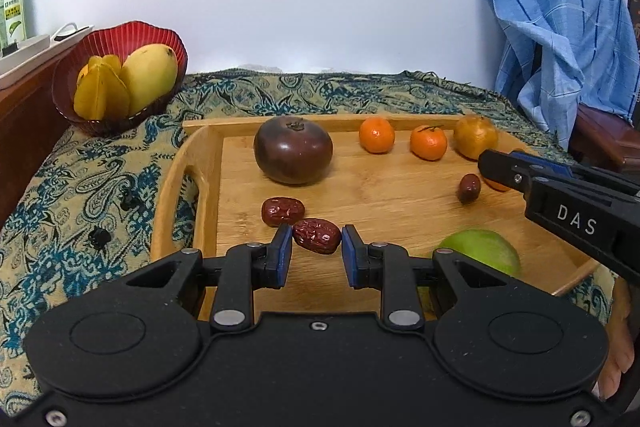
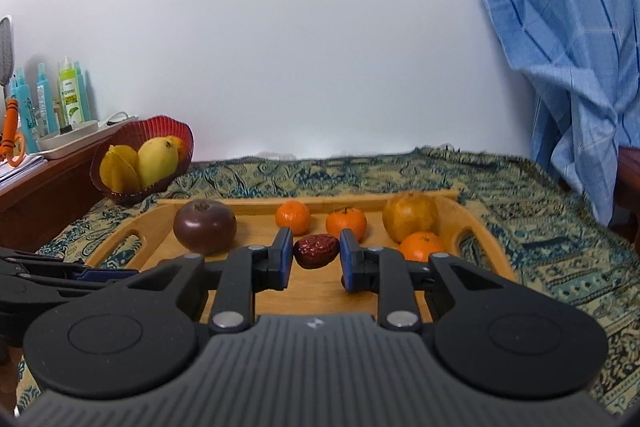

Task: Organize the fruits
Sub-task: 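Lower both red dates onto the tray beside the dark purple fruit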

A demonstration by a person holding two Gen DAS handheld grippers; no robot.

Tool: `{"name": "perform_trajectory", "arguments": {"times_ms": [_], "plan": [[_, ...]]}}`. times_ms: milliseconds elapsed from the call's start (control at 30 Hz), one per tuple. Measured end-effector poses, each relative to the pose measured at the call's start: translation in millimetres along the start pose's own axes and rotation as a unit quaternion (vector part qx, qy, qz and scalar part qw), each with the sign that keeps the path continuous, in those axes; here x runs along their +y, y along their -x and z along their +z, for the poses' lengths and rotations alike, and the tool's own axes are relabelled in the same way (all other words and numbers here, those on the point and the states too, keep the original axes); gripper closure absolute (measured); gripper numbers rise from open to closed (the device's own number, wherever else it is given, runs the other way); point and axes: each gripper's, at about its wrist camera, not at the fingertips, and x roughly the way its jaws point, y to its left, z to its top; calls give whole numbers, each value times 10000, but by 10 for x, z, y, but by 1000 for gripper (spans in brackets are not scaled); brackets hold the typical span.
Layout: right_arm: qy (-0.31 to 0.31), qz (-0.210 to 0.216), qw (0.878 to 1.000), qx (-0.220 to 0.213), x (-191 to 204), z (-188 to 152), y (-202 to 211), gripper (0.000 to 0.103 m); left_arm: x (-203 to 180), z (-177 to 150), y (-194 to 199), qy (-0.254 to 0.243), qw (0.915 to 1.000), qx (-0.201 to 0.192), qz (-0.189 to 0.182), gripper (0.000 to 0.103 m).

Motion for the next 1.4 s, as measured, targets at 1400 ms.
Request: {"name": "perform_trajectory", "arguments": {"times_ms": [1400], "plan": [[-386,-16,9931,1111,-55,-57,-535,69,-20,-44,-244,-29,9998,203,86,77]]}}
